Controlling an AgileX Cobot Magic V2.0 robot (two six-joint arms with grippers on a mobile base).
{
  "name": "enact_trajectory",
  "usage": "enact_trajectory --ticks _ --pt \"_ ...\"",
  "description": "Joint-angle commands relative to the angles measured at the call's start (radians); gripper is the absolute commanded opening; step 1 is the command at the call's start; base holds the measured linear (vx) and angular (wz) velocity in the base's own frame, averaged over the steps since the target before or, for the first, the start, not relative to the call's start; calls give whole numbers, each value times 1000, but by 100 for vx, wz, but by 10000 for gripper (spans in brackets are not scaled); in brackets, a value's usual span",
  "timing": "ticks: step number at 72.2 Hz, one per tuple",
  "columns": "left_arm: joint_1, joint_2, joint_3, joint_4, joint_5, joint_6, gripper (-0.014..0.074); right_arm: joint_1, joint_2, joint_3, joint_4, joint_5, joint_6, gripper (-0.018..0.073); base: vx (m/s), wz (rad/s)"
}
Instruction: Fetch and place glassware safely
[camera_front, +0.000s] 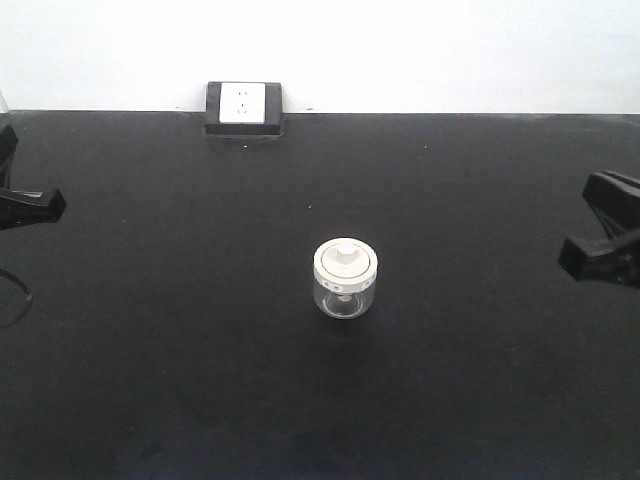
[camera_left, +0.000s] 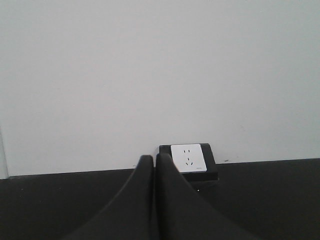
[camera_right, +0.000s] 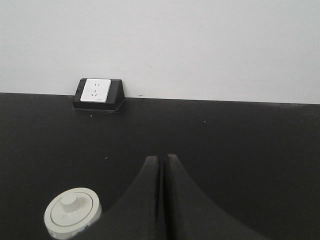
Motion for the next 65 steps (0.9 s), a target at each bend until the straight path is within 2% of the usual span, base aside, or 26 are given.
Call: enact_trajectory --ticks 1,65 --pt "0 -21 -29 -6 -73 -7 1 -5 -36 -9 -4 -18 -3 -3 0 0" --pt "0 -21 -29 -6 -73 -7 1 -5 -51 0 -16 -4 -6 -3 0 0"
